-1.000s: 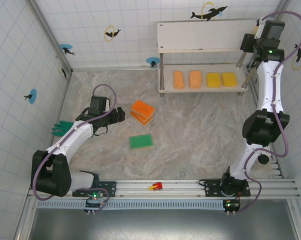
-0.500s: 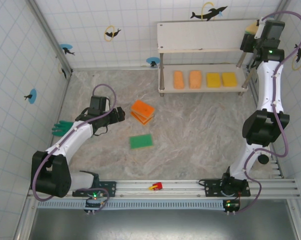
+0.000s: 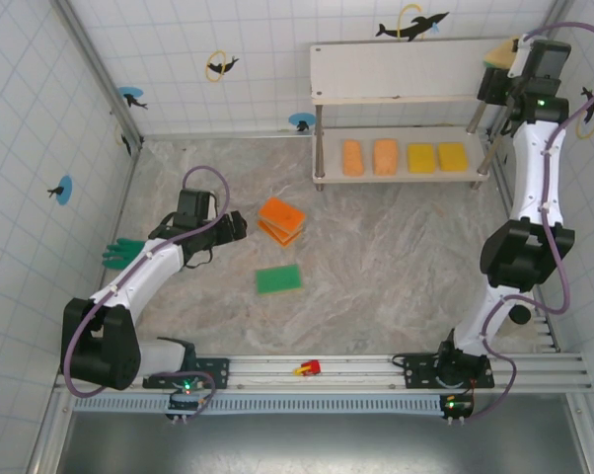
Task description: Place and organize the cleaning sponges onto the shelf
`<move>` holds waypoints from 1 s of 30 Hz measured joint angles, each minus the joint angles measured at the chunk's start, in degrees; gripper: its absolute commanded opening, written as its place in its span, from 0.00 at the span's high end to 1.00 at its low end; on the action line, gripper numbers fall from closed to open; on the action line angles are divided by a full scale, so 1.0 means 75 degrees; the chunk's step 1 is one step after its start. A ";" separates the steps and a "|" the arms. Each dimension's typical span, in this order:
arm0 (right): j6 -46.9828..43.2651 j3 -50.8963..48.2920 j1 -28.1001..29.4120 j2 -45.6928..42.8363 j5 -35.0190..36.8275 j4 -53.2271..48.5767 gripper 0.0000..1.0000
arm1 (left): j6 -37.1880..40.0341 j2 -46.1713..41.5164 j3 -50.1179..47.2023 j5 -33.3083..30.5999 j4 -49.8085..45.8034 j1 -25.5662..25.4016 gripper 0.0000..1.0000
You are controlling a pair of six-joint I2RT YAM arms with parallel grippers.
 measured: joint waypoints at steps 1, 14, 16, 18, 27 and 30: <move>0.0020 0.0000 -0.0020 -0.0015 -0.0061 -0.0003 0.18 | 0.0000 0.0000 0.0000 0.0000 0.0003 0.0000 0.03; 0.0306 0.0160 -0.0207 -0.0050 -0.0825 -0.0119 0.16 | 0.0000 0.0000 -0.0006 0.0000 0.0061 0.0000 0.03; 0.0347 0.0309 -0.0210 -0.0050 -0.0930 -0.0154 0.15 | 0.0000 0.0000 -0.0009 0.0000 0.0085 0.0000 0.03; 0.0420 0.0466 -0.0221 -0.0050 -0.1096 -0.0152 0.15 | 0.0003 0.0000 -0.0009 0.0000 0.0114 -0.0003 0.03; 0.0950 0.1553 -0.0673 0.0289 -0.1883 -0.0172 0.08 | 0.0003 0.0000 -0.0009 0.0003 0.0163 0.0000 0.03; 0.1241 0.1577 -0.0790 0.0323 -0.1891 -0.0198 0.05 | 0.0000 0.0000 -0.0009 0.0003 0.0166 -0.0003 0.03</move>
